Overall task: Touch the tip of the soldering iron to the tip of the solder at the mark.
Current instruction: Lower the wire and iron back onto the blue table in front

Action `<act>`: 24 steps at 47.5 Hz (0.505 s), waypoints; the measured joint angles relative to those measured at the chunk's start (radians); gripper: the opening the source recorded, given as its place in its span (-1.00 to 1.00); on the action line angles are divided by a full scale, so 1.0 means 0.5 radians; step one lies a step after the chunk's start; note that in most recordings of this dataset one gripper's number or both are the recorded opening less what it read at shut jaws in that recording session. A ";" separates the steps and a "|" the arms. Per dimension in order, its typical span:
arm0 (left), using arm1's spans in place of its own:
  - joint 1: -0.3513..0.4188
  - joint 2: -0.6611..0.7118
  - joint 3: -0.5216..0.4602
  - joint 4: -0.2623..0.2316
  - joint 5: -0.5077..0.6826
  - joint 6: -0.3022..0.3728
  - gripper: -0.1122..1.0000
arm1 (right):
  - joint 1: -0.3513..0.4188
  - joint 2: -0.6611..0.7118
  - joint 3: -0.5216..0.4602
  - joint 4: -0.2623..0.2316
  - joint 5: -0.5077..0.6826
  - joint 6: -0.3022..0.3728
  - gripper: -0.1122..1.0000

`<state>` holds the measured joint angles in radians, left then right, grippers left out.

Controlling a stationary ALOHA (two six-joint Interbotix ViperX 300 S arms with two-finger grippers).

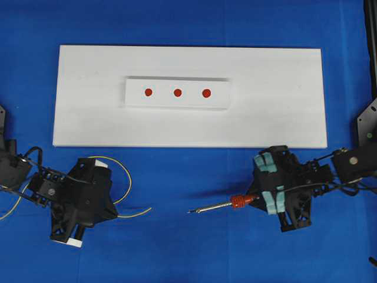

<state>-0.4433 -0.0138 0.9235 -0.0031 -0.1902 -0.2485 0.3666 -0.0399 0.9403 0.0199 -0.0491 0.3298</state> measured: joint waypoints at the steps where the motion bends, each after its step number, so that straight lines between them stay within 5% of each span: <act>1: 0.000 0.009 -0.003 0.000 0.000 0.000 -0.77 | 0.003 0.021 -0.003 0.003 -0.009 -0.003 -0.69; 24: 0.000 0.117 -0.040 0.000 -0.006 0.037 -0.67 | 0.012 0.132 -0.046 0.025 -0.040 0.000 -0.68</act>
<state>-0.4433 0.0445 0.9035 -0.0031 -0.1933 -0.2301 0.3728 0.0261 0.9173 0.0322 -0.0690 0.3298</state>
